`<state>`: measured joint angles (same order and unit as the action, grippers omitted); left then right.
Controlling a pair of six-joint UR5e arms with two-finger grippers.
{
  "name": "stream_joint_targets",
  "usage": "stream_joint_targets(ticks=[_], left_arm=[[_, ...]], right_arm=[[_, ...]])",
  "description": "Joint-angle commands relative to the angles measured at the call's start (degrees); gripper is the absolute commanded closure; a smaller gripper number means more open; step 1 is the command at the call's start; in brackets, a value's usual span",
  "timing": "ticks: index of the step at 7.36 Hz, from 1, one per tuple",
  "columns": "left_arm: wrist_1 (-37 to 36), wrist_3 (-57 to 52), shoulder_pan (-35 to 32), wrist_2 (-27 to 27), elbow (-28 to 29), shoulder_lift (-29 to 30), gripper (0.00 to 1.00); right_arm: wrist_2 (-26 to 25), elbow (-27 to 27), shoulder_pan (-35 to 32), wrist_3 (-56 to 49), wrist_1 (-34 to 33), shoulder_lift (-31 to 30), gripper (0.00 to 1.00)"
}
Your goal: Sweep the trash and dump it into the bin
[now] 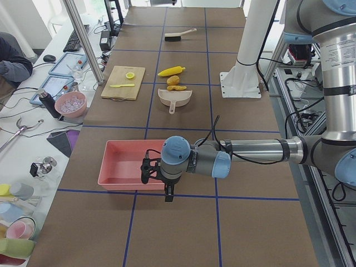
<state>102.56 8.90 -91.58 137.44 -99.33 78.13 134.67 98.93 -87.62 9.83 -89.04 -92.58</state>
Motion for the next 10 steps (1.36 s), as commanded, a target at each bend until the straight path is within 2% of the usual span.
stream_joint_targets(ticks=[1, 9, 10], left_arm=[[0.09, -0.20, 0.00, 0.02, 1.32, 0.62, 0.01], [0.27, -0.55, 0.52, 0.46, -1.22, -0.96, 0.01], [0.27, -0.55, 1.83, 0.63, -3.48, -1.05, 0.01]], right_arm=[[-0.02, 0.03, 0.00, -0.42, 0.00, 0.03, 0.00], [0.51, -0.85, 0.09, 0.37, 0.44, -0.23, 0.00], [0.59, -0.94, 0.09, 0.37, 0.44, -0.32, 0.00]])
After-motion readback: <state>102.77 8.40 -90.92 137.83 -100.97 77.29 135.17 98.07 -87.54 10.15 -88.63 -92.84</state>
